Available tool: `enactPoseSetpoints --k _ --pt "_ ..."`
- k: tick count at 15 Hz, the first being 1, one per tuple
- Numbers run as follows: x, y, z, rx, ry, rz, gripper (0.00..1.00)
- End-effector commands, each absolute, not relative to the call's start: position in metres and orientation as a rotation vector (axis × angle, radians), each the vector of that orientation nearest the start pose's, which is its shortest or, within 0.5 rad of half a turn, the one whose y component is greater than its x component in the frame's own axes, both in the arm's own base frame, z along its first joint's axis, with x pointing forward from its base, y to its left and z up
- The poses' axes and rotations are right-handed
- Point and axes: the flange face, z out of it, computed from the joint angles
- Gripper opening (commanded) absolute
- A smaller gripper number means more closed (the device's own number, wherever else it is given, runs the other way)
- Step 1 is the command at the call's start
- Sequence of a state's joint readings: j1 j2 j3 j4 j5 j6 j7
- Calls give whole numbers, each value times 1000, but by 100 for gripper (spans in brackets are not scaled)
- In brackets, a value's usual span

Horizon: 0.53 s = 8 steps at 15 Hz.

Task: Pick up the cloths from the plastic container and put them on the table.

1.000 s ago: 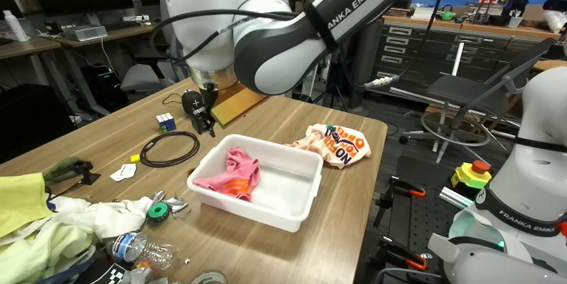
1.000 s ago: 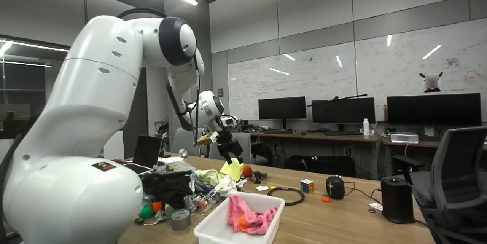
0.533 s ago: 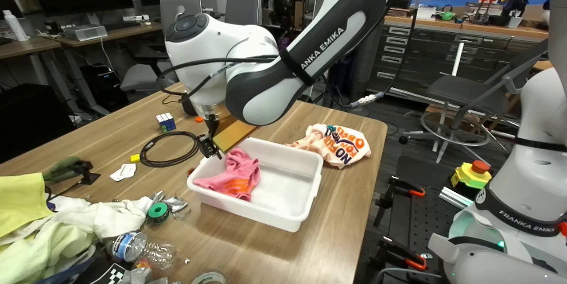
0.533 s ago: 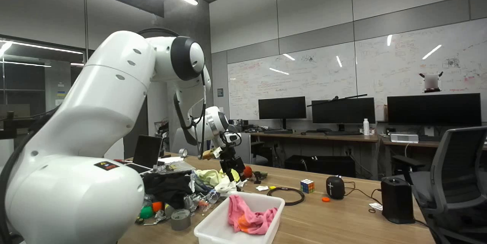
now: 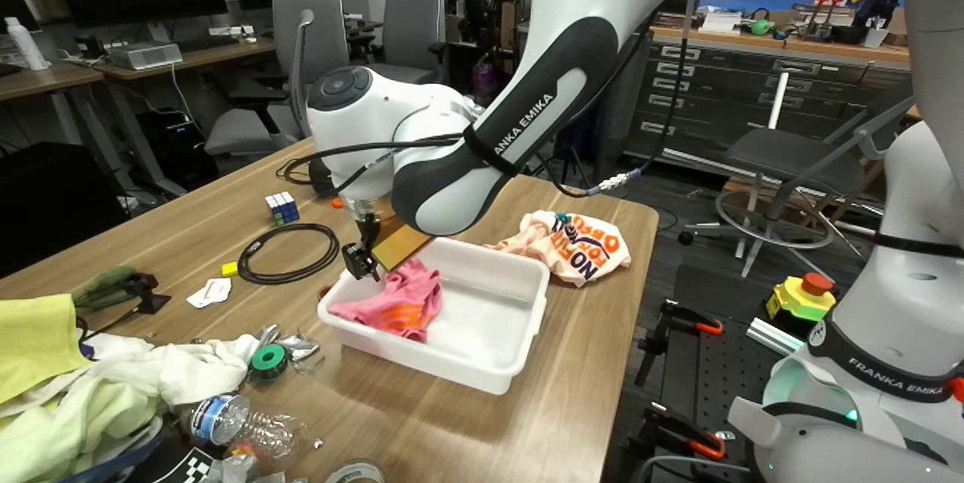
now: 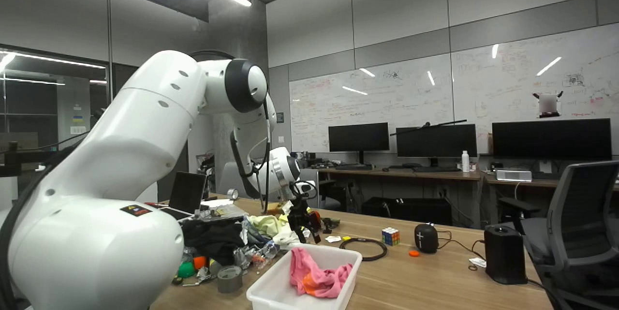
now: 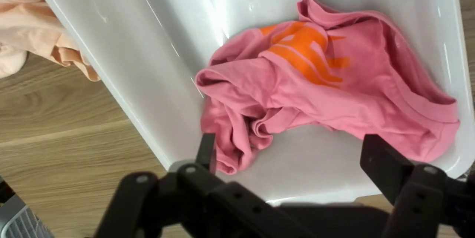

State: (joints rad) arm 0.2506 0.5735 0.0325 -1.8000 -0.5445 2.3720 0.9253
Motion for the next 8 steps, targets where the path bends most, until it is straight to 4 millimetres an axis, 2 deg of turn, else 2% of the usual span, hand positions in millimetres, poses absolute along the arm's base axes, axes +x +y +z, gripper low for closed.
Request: enactPoseSetpoints --k 1,8 --pt "647 173 219 -3371 273 -442 100" --pt "653 157 199 -3367 -179 -546 100"
